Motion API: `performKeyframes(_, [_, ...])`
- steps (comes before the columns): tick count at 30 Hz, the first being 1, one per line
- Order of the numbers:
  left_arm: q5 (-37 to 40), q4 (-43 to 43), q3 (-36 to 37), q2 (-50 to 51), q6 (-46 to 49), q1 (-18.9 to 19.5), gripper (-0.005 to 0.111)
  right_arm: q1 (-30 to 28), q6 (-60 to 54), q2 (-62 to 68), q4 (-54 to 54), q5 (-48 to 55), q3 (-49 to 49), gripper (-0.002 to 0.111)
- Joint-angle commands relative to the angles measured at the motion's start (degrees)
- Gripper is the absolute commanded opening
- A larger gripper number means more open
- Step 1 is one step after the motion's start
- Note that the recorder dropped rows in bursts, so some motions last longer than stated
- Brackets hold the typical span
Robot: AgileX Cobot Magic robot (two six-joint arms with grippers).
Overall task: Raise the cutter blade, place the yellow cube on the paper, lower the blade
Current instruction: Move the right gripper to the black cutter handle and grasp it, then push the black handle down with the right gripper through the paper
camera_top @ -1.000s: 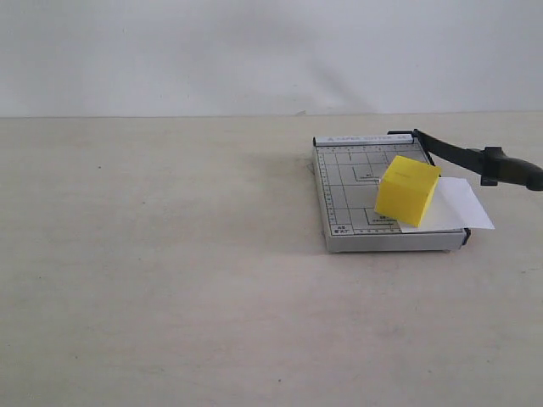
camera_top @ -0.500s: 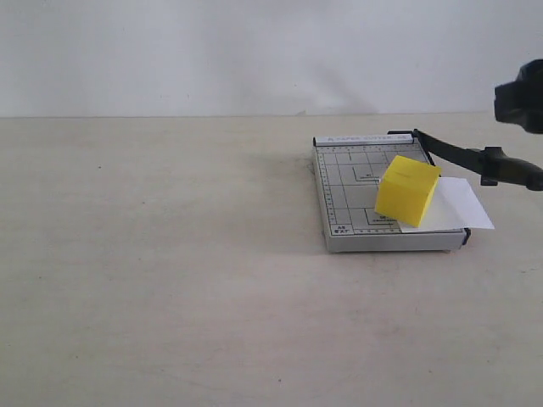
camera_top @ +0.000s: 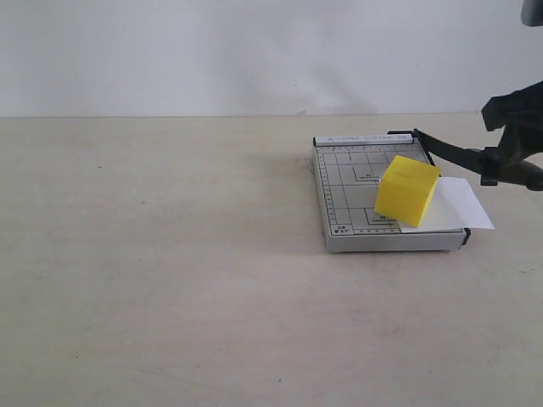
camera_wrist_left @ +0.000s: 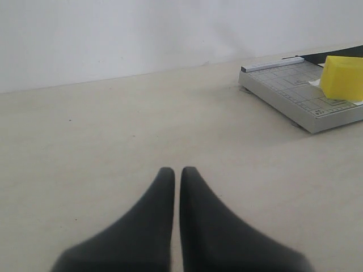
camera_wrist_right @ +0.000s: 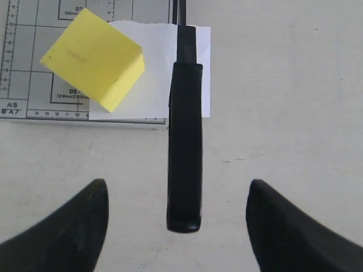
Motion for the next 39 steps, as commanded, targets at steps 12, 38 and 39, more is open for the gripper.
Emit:
performKeyframes(12, [-0.73,0.03,0.18,-0.19,-0.04,-0.53,0.004,-0.11,-4.19,3.93,-0.37,-0.49,-0.62,0.066])
performKeyframes(38, [-0.73,0.03,0.18,-0.19,-0.04,-0.53,0.004,-0.11,-5.36,8.91,-2.46,-2.14,-0.62,0.0])
performKeyframes(39, [-0.73,0.03,0.18,-0.19,-0.04,-0.53,0.004,-0.11,-5.36,8.91,-2.46,-2.27,-0.62,0.0])
